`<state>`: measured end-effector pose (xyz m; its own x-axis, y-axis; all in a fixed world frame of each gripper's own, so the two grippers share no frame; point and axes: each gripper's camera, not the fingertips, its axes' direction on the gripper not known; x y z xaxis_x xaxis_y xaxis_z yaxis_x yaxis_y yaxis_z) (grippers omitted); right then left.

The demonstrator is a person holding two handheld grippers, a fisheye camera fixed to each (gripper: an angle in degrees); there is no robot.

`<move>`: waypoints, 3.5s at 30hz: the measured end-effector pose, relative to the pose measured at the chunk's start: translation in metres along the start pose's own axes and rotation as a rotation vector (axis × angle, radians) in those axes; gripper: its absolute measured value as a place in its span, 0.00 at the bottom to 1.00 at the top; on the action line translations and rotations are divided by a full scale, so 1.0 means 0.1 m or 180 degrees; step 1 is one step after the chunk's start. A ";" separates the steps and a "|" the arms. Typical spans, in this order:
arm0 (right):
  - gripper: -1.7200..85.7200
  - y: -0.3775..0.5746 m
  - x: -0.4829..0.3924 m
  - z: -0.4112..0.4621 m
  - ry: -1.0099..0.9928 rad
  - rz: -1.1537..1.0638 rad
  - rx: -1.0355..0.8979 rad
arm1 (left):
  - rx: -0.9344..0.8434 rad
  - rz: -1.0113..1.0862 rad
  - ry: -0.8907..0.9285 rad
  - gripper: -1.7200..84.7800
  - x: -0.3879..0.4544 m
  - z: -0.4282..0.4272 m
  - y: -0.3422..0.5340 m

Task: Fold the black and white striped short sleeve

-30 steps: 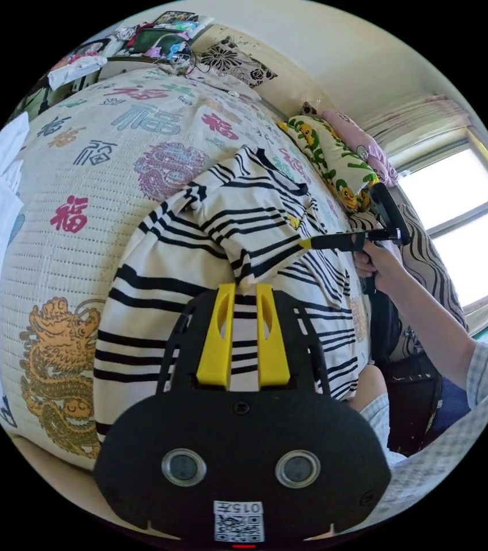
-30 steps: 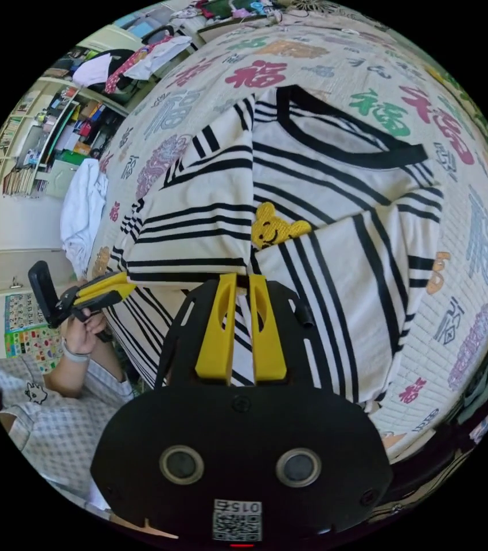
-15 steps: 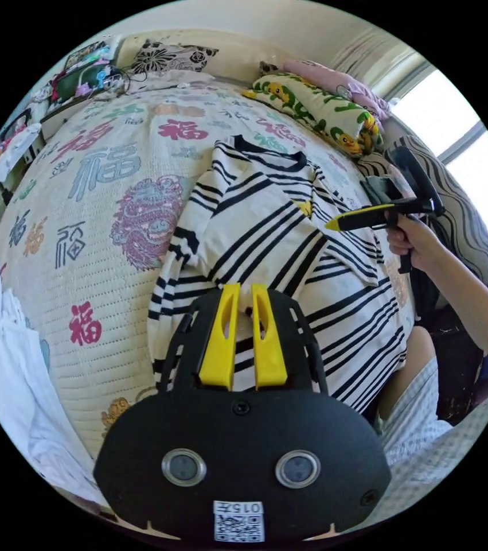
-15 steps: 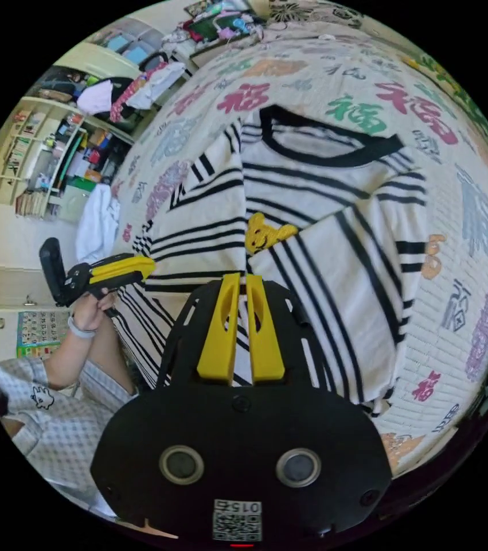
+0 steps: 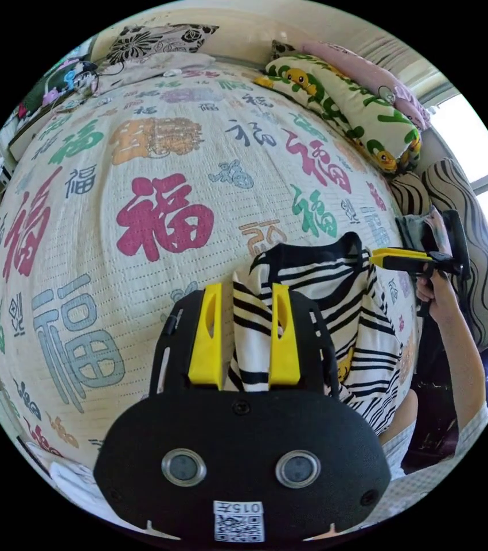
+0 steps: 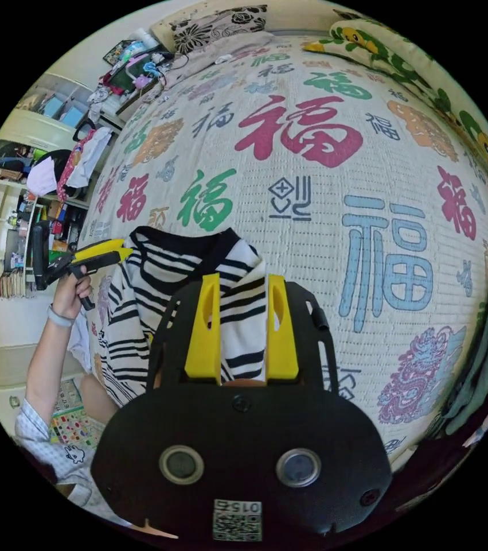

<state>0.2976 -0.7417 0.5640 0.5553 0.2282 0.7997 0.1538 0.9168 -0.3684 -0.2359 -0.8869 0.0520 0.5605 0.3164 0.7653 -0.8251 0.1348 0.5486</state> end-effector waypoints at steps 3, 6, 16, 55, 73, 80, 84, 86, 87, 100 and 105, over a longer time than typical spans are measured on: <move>0.10 0.07 0.01 0.04 0.0053 -0.0162 -0.0056 | -0.0061 0.0243 -0.0153 0.09 0.06 0.11 -0.01; 0.03 0.17 0.03 0.01 0.0024 -0.0380 -0.0329 | -0.0254 0.0465 0.0062 0.04 0.06 0.07 -0.05; 0.02 0.33 -0.17 -0.85 0.0423 -0.0255 0.0486 | 0.0573 0.0498 -0.0177 0.02 0.48 -0.78 -0.30; 0.08 5.77 -1.31 0.59 0.0741 -0.0796 -0.0272 | -0.0207 0.1270 -0.0855 0.02 2.69 -0.72 5.20; 0.05 6.12 -1.11 0.22 0.0077 -0.0318 0.0343 | 0.0161 0.0284 -0.0091 0.09 2.66 -1.65 4.81; 0.02 6.06 -0.83 0.66 0.0450 -0.0211 -0.0244 | -0.0471 0.0083 -0.0266 0.08 2.37 -1.22 4.75; 0.01 6.07 -0.57 0.47 0.0193 -0.0187 -0.0184 | -0.0400 -0.0073 0.0053 0.07 2.08 -1.43 4.66; 0.02 6.04 -0.41 0.24 0.0085 -0.0185 0.0012 | -0.0126 -0.0105 0.0114 0.08 1.93 -1.73 4.61; 0.03 6.01 -0.25 0.04 0.0014 -0.0137 0.0204 | 0.0113 -0.0171 0.0166 0.09 1.77 -1.97 4.55; 0.13 4.66 1.77 -0.55 -0.1169 0.0958 0.0814 | 0.0695 -0.1034 0.0353 0.15 -0.12 -2.45 3.05; 0.10 4.33 2.05 -0.43 -0.1140 0.1014 0.0519 | 0.0448 -0.1158 0.0611 0.12 -0.40 -2.11 2.81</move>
<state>0.5129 -0.3120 0.5487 0.2343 0.5767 0.7827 -0.1232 0.8162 -0.5645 -0.5051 -0.6632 0.1041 0.7789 0.4427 0.4443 -0.5511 0.1447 0.8218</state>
